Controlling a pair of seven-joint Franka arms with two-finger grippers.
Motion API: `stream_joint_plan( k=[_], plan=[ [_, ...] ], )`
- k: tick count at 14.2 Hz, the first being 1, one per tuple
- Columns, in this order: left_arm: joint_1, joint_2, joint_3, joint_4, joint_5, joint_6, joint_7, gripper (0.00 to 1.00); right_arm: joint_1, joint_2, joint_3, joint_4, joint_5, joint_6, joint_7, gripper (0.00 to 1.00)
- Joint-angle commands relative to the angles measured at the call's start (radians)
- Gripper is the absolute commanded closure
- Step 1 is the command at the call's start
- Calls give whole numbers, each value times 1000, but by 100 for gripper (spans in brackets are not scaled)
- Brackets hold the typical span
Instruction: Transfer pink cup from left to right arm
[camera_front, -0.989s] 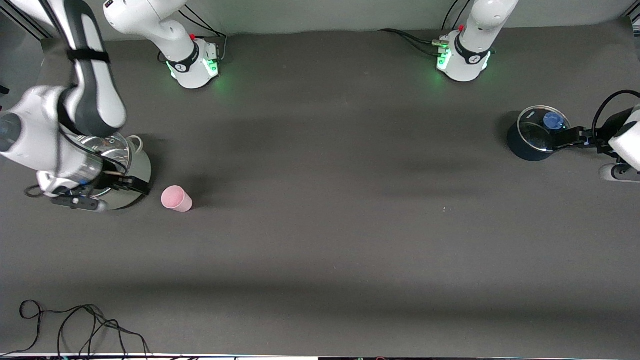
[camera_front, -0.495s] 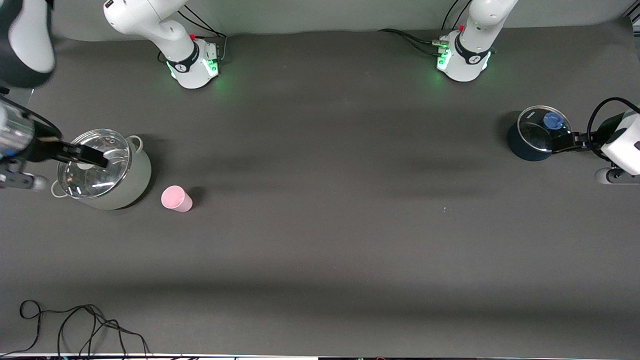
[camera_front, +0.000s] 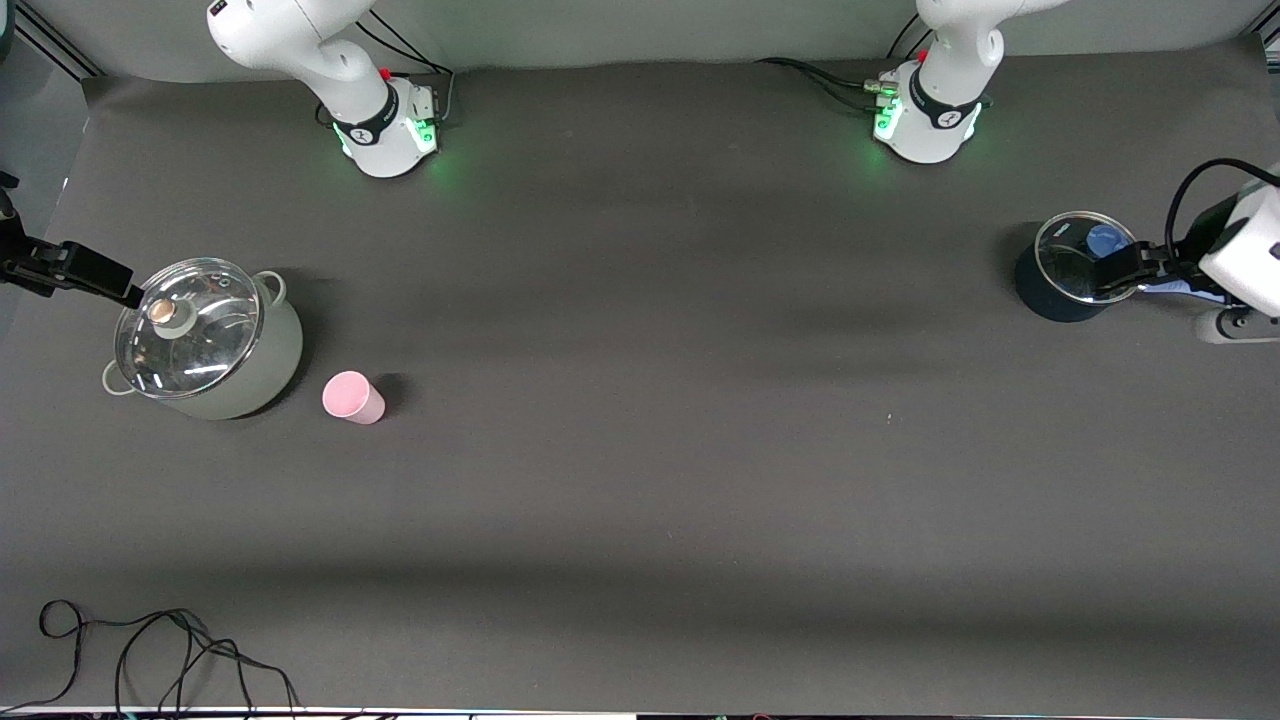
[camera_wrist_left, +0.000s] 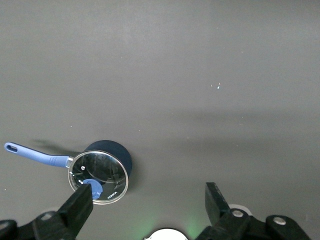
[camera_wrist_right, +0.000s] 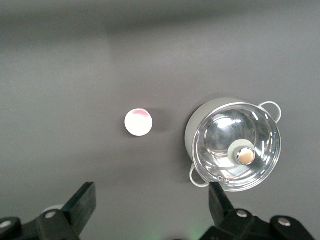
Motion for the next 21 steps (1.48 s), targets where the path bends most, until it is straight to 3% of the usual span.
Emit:
stream_joint_plan(
  k=[1, 8, 14, 16, 18, 21],
  plan=[
    [-139, -31, 122, -30, -9, 30, 11, 0, 0, 19, -4, 23, -16, -35, 10, 0],
    [-133, -32, 119, -28, -41, 27, 34, 0, -53, 19, 2, 23, -11, -74, -14, 0],
    [-97, -21, 102, -19, -78, 25, 42, 0, -458, -14, 429, 22, -11, -82, -13, 0],
    [-102, -20, 102, -19, -76, 27, 42, 0, -517, -21, 499, 19, -16, -82, -13, 0],
    [-102, -17, 102, -18, -78, 30, 44, 0, -633, -77, 630, -44, -16, -75, -14, 0],
    [-105, -15, 102, -19, -70, 24, 53, 0, -666, -143, 665, -153, -16, -23, -16, 0]
  ],
)
